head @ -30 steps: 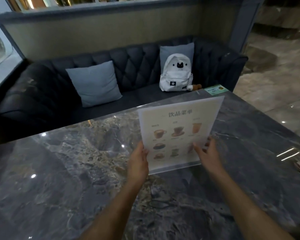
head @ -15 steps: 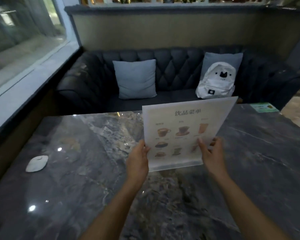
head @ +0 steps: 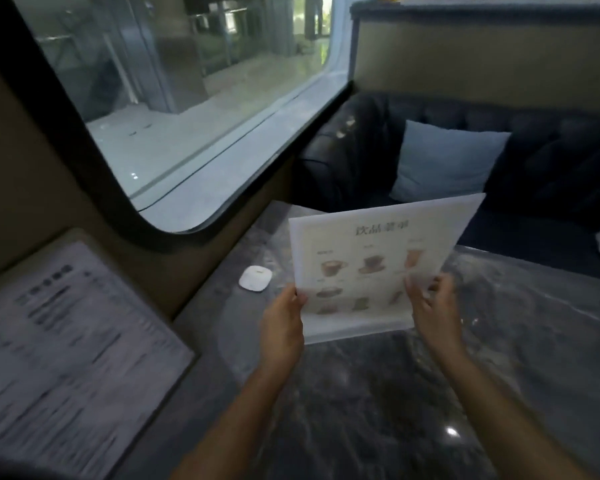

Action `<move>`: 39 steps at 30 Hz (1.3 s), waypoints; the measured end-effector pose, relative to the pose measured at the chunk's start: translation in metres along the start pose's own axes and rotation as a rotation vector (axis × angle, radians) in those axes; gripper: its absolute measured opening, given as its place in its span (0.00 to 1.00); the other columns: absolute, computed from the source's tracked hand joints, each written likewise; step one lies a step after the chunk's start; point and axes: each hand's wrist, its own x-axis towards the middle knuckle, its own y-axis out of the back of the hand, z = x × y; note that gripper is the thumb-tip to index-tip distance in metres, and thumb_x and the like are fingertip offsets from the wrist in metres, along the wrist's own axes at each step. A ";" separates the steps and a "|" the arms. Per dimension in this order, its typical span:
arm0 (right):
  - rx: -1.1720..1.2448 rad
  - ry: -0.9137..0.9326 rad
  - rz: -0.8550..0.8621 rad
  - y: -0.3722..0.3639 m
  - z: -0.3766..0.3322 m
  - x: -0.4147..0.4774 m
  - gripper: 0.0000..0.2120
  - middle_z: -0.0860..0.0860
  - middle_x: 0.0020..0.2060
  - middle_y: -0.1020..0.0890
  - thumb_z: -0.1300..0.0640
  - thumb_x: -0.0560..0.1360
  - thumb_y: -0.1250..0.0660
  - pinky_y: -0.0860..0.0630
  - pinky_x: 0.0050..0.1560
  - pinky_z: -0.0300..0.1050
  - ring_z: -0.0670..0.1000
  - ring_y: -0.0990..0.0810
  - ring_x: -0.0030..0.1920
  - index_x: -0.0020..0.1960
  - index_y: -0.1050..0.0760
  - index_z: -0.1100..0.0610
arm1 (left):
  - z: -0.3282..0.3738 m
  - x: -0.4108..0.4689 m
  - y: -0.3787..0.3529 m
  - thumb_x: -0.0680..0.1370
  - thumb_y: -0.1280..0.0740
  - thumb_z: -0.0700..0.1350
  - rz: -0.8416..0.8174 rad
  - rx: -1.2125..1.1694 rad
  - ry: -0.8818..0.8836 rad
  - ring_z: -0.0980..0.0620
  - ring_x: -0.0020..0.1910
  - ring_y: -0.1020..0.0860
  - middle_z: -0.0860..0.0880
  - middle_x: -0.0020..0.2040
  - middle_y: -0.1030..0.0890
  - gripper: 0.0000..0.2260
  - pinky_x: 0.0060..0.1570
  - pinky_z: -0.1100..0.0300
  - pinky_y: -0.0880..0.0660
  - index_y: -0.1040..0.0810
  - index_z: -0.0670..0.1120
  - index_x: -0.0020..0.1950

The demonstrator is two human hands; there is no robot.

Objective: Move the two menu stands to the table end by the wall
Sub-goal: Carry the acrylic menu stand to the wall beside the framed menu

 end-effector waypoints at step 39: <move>0.255 -0.028 -0.684 -0.267 -0.079 0.051 0.25 0.50 0.53 0.27 0.38 0.68 0.37 0.28 0.43 0.45 0.50 0.25 0.51 0.57 0.33 0.52 | -0.020 0.054 0.177 0.78 0.41 0.48 0.344 0.345 0.013 0.41 0.45 0.22 0.42 0.48 0.20 0.10 0.40 0.44 0.22 0.32 0.43 0.55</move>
